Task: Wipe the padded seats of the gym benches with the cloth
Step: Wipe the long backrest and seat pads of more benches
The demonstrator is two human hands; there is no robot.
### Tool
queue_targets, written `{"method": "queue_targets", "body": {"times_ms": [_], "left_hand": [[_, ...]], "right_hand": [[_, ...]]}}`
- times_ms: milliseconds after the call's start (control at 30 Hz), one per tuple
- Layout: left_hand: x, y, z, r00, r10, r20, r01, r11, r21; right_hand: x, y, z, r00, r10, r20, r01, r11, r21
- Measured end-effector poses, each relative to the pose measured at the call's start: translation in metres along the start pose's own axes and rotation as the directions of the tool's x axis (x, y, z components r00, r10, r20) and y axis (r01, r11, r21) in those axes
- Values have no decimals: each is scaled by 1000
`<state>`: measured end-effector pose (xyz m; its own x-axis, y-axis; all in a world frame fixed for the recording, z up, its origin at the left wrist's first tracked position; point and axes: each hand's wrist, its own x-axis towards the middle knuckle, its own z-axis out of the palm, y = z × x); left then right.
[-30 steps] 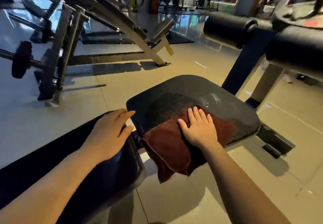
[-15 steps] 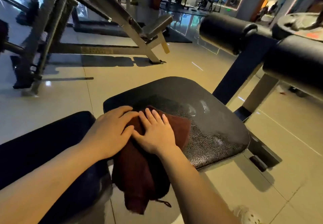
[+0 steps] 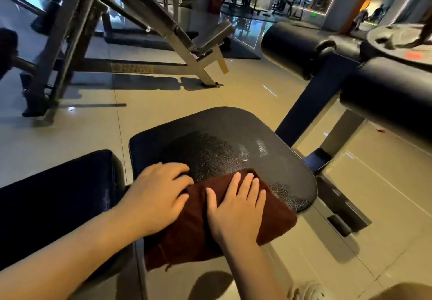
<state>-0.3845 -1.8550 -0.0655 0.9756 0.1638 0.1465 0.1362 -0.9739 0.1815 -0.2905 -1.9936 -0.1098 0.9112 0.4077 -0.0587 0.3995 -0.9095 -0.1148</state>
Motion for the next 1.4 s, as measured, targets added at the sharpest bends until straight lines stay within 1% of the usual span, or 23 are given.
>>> {"method": "queue_targets", "body": {"times_ms": [33, 100, 167, 233, 267, 333, 433, 567, 633, 667, 700, 767, 800, 833, 933, 1033, 1100, 1167, 1200, 1300, 1400], "left_hand": [[-6, 15, -1, 1000, 25, -7, -25, 999, 48], [-17, 48, -1, 997, 1, 79, -11, 991, 136], [-21, 72, 3, 983, -124, 135, 98, 977, 188], [-19, 85, 10, 939, -286, 193, 223, 929, 296], [-20, 90, 16, 908, -363, 207, 291, 905, 309], [-21, 102, 26, 840, -497, 219, 429, 855, 292], [-18, 118, 37, 765, -585, 268, 534, 810, 243], [6, 119, 43, 735, -620, 275, 606, 782, 145], [19, 120, 50, 727, -628, 276, 619, 774, 132], [25, 120, 55, 742, -617, 263, 605, 785, 137], [31, 118, 59, 776, -584, 236, 568, 811, 141], [46, 110, 66, 871, -457, 180, 438, 889, 134], [57, 104, 68, 907, -378, 185, 359, 924, 130], [69, 97, 70, 929, -310, 204, 291, 949, 121], [108, 77, 74, 962, -132, 238, 115, 990, 87], [147, 59, 78, 978, -7, 209, 4, 1000, 18], [173, 50, 79, 989, 23, 145, -12, 997, -74], [205, 43, 83, 998, -9, 58, 19, 987, -160], [222, 40, 85, 998, -37, 46, 43, 989, -144], [250, 42, 86, 988, -67, 137, 65, 998, 22], [239, 55, 81, 980, 4, 199, -8, 1000, 16]], "right_hand": [[-6, 3, -1, 1000, 6, 9, -6, 1000, -19], [-16, 13, -7, 999, -18, 28, 19, 999, -48], [-23, 26, -14, 998, -50, 44, 53, 997, -53], [-30, 39, -22, 996, -80, 48, 83, 995, -56], [-33, 44, -25, 995, -92, 49, 95, 994, -61], [-40, 53, -32, 992, -106, 68, 110, 992, -60], [-44, 67, -45, 988, -135, 74, 140, 988, -70], [-38, 86, -66, 973, -231, 21, 232, 969, -80], [-28, 95, -70, 958, -287, -21, 285, 957, -62], [-20, 100, -71, 950, -307, -53, 306, 952, -20], [-11, 107, -70, 944, -314, -101, 319, 947, 45], [9, 122, -65, 932, -283, -228, 325, 930, 172], [21, 130, -61, 926, -243, -288, 313, 922, 227], [33, 137, -57, 924, -202, -325, 296, 916, 273], [65, 154, -39, 933, -107, -345, 241, 896, 374], [88, 163, -24, 941, -4, -337, 189, 835, 517], [95, 165, -15, 935, 74, -346, 163, 776, 609], [100, 164, -10, 911, 117, -396, 191, 731, 655], [101, 164, -7, 901, 122, -415, 208, 720, 663], [104, 166, -3, 895, 121, -430, 221, 715, 663], [104, 165, -4, 895, 136, -424, 212, 707, 674]]}}
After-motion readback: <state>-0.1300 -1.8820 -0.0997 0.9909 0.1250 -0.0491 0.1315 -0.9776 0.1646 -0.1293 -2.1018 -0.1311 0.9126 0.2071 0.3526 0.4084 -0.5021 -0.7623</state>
